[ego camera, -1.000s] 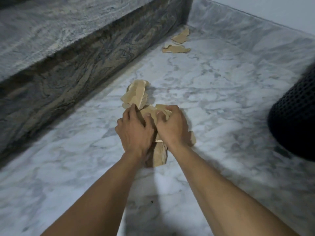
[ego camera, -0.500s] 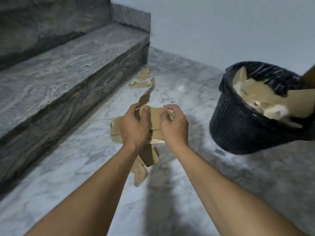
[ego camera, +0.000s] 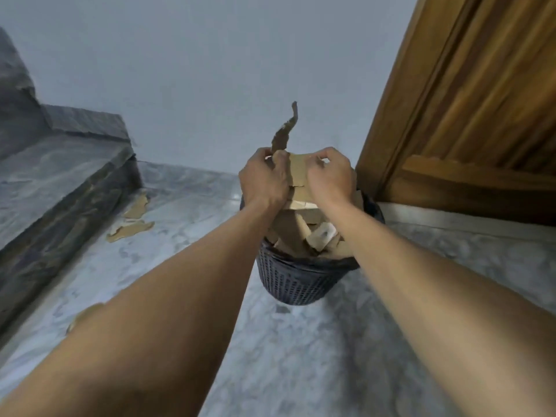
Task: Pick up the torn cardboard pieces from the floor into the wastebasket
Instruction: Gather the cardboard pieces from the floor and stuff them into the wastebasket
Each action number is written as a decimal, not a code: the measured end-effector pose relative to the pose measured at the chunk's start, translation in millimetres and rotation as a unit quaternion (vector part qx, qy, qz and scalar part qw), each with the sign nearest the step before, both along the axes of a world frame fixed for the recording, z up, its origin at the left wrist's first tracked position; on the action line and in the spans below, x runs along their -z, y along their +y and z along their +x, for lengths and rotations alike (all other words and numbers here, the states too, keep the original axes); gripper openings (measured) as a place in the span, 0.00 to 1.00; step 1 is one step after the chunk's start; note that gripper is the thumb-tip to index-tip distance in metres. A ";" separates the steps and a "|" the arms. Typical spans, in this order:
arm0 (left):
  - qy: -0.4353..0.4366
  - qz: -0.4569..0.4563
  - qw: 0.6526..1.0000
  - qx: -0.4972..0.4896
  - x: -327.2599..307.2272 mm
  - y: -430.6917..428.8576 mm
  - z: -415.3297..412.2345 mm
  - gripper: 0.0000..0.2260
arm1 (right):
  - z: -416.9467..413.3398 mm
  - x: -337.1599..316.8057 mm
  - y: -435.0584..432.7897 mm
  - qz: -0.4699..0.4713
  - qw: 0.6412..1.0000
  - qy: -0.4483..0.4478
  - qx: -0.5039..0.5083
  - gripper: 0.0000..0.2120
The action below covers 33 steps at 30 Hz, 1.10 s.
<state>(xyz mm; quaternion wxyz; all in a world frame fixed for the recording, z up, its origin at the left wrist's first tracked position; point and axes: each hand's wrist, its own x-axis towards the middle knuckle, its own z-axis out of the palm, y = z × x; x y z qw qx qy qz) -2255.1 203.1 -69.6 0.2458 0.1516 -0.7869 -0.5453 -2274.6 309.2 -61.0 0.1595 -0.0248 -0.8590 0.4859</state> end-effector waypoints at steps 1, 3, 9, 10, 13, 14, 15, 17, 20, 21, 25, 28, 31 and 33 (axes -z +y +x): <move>-0.016 -0.015 1.000 0.017 5.5 9.5 -12.8 0.14 | -10.3 3.7 12.6 0.007 1.000 -0.014 0.008 0.07; -0.066 -0.067 0.994 0.058 21.9 21.0 -36.3 0.16 | -26.3 12.3 34.3 0.025 0.998 -0.052 0.020 0.09; -0.165 -0.231 0.954 0.094 55.7 15.0 -47.3 0.13 | -32.4 31.8 69.4 0.102 0.981 -0.166 -0.006 0.22; -0.144 -0.239 0.956 0.085 59.2 10.5 -39.3 0.12 | -27.4 34.1 70.5 0.106 0.980 -0.166 -0.005 0.24; -0.066 -0.253 0.963 0.065 65.5 -9.4 -7.6 0.12 | -13.5 34.2 59.5 0.126 0.981 -0.146 -0.014 0.24; -0.045 -0.255 0.964 0.055 65.6 -18.4 5.6 0.13 | -8.0 32.6 49.3 0.131 0.981 -0.138 -0.024 0.24; -0.027 -0.257 0.965 0.040 67.7 -29.0 18.8 0.14 | -2.6 31.7 36.3 0.127 0.983 -0.130 -0.035 0.24; -0.012 -0.252 0.968 0.000 73.8 -51.7 47.5 0.16 | 9.2 32.3 7.0 0.123 0.985 -0.102 -0.063 0.24; -0.059 -0.235 0.970 -0.034 101.6 -85.7 92.4 0.17 | 30.4 37.0 -37.3 0.163 0.981 -0.044 -0.100 0.24; -0.087 -0.233 0.968 -0.041 116.5 -98.7 109.6 0.18 | 38.3 40.8 -52.7 0.172 0.978 -0.024 -0.117 0.24; -0.190 -0.237 0.951 -0.061 181.1 -146.8 190.1 0.22 | 75.2 80.5 -112.4 0.194 0.961 0.029 -0.195 0.25; -0.263 -0.225 0.933 -0.099 222.8 -181.8 233.6 0.23 | 105.4 125.0 -148.5 0.179 0.949 -0.012 -0.259 0.25; -0.314 -0.245 0.910 -0.113 256.8 -220.4 252.2 0.22 | 139.4 181.7 -172.4 0.200 0.917 -0.109 -0.328 0.27; -0.339 -0.270 0.898 -0.082 277.3 -243.4 250.5 0.24 | 165.9 224.4 -182.4 0.229 0.883 -0.154 -0.380 0.29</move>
